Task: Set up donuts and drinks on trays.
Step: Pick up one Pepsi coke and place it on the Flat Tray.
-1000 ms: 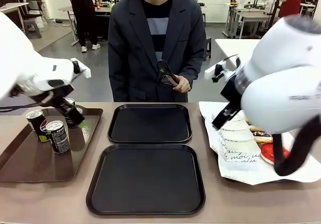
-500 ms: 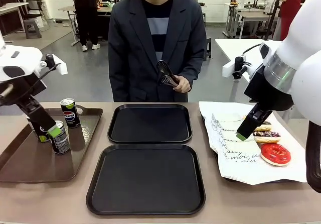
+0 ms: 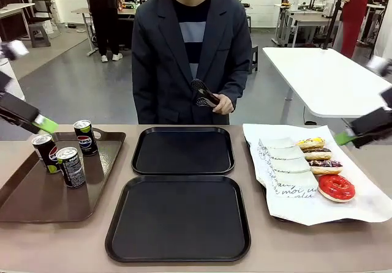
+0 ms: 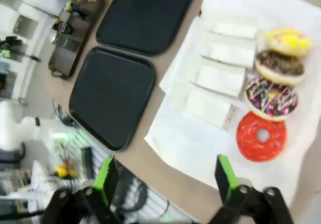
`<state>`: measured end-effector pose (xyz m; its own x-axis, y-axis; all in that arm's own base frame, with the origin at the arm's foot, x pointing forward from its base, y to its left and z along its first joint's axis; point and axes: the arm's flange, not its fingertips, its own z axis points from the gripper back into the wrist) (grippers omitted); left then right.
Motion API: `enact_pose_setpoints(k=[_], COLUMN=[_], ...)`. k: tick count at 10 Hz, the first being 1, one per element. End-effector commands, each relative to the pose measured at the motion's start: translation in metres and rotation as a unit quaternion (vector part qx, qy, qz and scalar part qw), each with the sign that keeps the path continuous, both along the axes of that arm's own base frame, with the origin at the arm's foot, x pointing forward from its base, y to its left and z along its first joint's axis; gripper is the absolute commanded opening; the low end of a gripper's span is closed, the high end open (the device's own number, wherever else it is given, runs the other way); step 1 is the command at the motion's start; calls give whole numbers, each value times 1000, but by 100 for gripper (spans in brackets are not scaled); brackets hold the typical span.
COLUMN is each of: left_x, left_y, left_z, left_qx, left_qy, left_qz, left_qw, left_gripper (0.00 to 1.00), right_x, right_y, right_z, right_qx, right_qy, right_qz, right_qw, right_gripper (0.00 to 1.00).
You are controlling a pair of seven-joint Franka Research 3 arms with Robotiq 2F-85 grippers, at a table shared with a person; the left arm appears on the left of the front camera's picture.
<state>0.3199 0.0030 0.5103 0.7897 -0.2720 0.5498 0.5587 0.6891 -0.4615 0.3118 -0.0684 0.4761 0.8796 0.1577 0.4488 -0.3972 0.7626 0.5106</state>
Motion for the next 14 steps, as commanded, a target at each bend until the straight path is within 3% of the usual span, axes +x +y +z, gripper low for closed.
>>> enact_pose_setpoints(k=[1,2,4,5,10,13,14], left_x=[13,13,-4,-14,-60,-73,-65], left_y=[48,74,120,138,181,187,190], left_z=[-42,-56,-69,-74,-69,-60,-68], left_qx=[-229,-271,-316,-330,-305,-270,-305], left_qy=[44,70,68,67,76,80,76], left_qz=[46,49,92,109,157,147,170], left_qw=[971,959,942,935,936,948,934], left_gripper=[100,100,100,100,100,100,100], right_x=[-4,-14,-47,-62,-99,-98,-100], right_y=[-40,-69,-112,-132,-156,-155,-154], right_z=[-51,-63,-68,-66,-44,-40,-40], right_qx=[296,331,365,375,321,275,322], right_qy=[57,57,32,37,107,125,114], right_qz=[-157,-194,-235,-229,-174,-236,-188], right_qw=[940,922,901,897,925,924,921], right_gripper=[100,100,100,100,100,100,100])
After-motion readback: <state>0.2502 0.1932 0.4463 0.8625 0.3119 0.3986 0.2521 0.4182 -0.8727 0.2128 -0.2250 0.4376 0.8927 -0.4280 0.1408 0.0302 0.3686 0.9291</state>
